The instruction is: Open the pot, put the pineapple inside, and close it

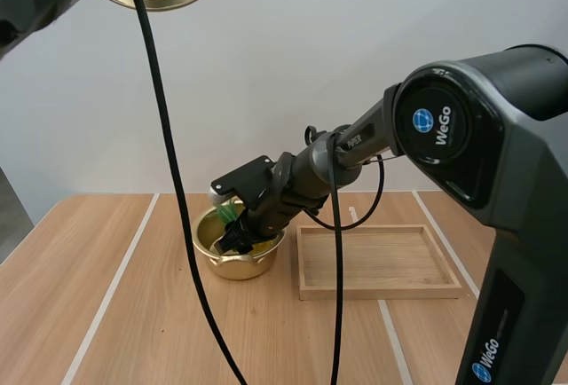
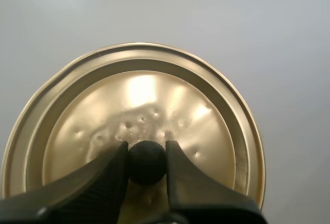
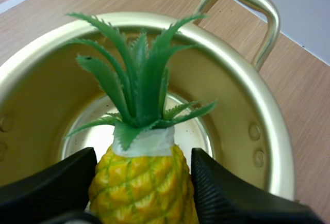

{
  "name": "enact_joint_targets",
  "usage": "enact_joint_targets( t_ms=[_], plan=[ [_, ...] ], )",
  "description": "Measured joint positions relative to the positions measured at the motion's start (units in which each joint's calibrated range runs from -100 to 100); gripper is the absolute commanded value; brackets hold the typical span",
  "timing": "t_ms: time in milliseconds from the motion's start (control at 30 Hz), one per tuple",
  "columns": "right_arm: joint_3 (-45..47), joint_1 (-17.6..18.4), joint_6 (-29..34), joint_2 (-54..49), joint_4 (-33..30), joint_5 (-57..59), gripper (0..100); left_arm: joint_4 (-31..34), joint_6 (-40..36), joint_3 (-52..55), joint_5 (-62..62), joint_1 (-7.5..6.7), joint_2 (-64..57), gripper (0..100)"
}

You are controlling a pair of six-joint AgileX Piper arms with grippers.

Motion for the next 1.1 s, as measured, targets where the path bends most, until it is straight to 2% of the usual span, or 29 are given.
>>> enact_joint_targets(
  t_ms=[333, 467, 633, 667, 733, 1000, 1100],
  plan=[
    [0.0, 0.0, -0.21, 0.17, 0.0, 0.0, 1, 0.0, 0.0, 0.0, 0.0, 0.0, 0.0, 0],
    [0.0, 0.0, -0.31, 0.17, 0.0, 0.0, 27, 0.0, 0.0, 0.0, 0.0, 0.0, 0.0, 0],
    [0.0, 0.0, -0.31, 0.17, 0.0, 0.0, 76, 0.0, 0.0, 0.0, 0.0, 0.0, 0.0, 0],
    [0.0, 0.0, -0.31, 0.17, 0.0, 0.0, 84, 0.0, 0.0, 0.0, 0.0, 0.0, 0.0, 0],
    [0.0, 0.0, -0.31, 0.17, 0.0, 0.0, 89, 0.0, 0.0, 0.0, 0.0, 0.0, 0.0, 0],
    [0.0, 0.06, -0.31, 0.17, 0.0, 0.0, 89, 0.0, 0.0, 0.0, 0.0, 0.0, 0.0, 0],
    [0.0, 0.06, -0.48, 0.17, 0.0, -0.1, 97, 0.0, 0.0, 0.0, 0.0, 0.0, 0.0, 0]
  ],
)
